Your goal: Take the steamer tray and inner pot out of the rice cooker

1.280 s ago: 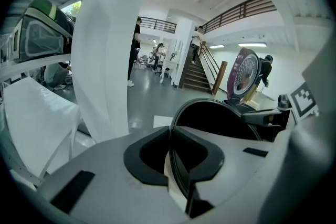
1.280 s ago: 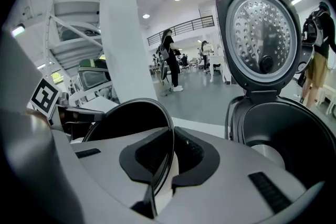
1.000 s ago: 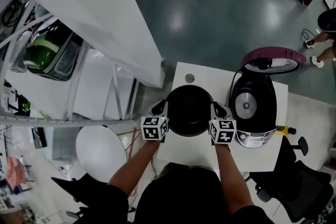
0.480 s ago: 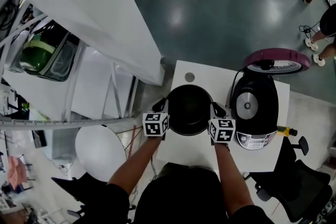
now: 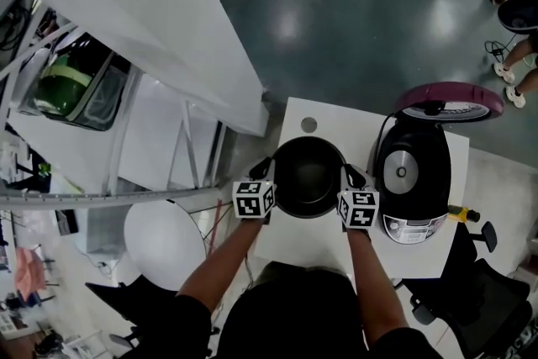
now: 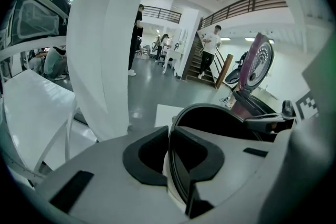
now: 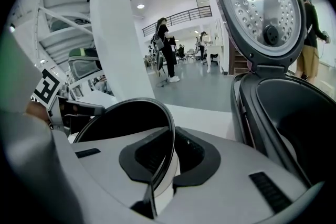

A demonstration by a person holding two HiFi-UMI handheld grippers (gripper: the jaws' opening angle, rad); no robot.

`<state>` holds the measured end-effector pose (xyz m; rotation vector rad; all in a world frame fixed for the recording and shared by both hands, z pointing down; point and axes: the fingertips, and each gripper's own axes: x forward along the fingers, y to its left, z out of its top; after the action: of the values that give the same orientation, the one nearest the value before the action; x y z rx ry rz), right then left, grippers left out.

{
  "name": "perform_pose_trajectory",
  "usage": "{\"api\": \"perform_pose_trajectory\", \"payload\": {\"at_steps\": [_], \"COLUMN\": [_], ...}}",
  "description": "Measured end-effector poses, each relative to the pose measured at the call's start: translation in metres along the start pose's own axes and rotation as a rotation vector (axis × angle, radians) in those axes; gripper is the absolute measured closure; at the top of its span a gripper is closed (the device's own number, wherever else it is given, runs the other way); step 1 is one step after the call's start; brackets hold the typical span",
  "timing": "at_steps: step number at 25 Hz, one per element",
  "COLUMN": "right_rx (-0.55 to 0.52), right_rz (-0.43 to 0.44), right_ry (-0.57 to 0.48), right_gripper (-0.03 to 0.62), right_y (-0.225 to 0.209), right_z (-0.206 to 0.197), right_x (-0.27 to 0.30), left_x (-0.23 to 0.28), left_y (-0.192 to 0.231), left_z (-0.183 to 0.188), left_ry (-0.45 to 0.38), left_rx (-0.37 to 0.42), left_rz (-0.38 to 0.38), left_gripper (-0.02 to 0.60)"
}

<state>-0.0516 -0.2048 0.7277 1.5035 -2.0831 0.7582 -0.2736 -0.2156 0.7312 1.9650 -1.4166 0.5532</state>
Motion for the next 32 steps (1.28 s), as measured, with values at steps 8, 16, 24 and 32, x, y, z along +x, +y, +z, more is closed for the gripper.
{"api": "perform_pose_trajectory", "payload": {"at_steps": [8, 16, 24, 32], "right_rx": [-0.052, 0.042, -0.034, -0.068], "right_rz": [0.049, 0.1, 0.199, 0.121], "right_ry": [-0.067, -0.184, -0.253, -0.256], "right_gripper": [0.498, 0.502, 0.583, 0.589], "right_y": [0.014, 0.039, 0.08, 0.072], "right_z": [0.014, 0.047, 0.045, -0.001], "right_x": [-0.012, -0.073, -0.158, -0.237], "left_x": [-0.01, -0.085, -0.186, -0.221], "left_y": [-0.006, -0.026, -0.07, -0.097], "left_z": [0.017, 0.031, 0.019, -0.035], "left_ry": [-0.074, -0.183, -0.323, -0.363], "left_rx": [0.02, -0.006, -0.128, -0.112], "left_rz": [-0.043, -0.072, -0.203, -0.263], "left_gripper": [0.428, 0.424, 0.538, 0.574]}}
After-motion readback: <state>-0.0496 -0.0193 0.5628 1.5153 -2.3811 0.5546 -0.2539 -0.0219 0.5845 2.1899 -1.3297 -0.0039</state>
